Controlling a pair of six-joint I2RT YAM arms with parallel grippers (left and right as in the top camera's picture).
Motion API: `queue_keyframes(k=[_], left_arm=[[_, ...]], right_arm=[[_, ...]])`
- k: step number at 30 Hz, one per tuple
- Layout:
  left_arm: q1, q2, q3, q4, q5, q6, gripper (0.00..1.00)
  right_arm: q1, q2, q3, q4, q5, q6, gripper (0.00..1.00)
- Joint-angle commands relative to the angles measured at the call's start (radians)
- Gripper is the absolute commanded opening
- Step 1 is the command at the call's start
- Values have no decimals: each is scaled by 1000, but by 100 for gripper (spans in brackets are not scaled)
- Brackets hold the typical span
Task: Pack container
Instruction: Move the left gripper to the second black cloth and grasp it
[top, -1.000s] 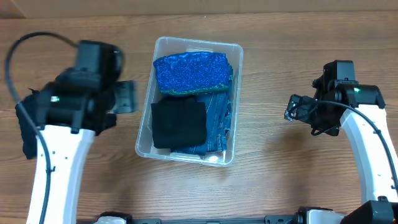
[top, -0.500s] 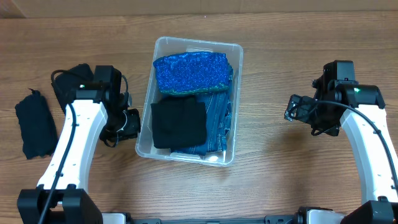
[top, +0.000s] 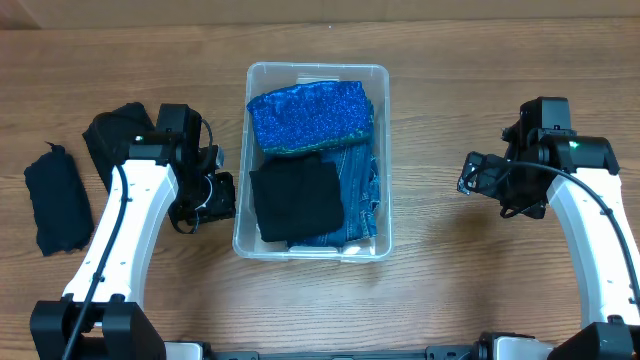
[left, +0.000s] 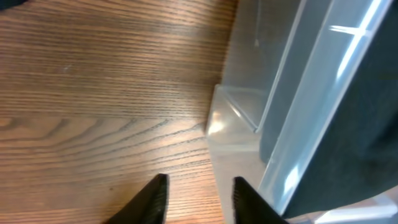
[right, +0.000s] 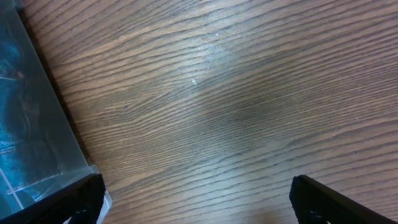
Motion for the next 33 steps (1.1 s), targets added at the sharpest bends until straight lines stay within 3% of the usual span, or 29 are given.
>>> queue_keyframes(k=[1,4,6,8,12,18,25,33], left_arm=[[26,-19,49,-33,-70,11,48],[100,-60,118,-61,-124,8,61],[177,-105,166,-64,-125,8,76],[284,-158,207,-57,-125,8,100],[539,-221,220,-21,-118,-34,100],[886,-161,182,34,29,-126,100],[1056,-34,161,163,21,-164,100],[1094,115,161,346,-27,10,100]], right_arm=[[-3,-3,1,3,9,-6,100],[-3,-3,1,1,9,-10,100],[-3,-3,1,1,10,-11,100],[-3,-3,1,1,10,-11,100],[-3,-3,1,1,9,-14,100],[-3,-3,1,1,9,-13,100],[-3,-3,1,1,8,-13,100],[-3,-3,1,1,9,-14,100]])
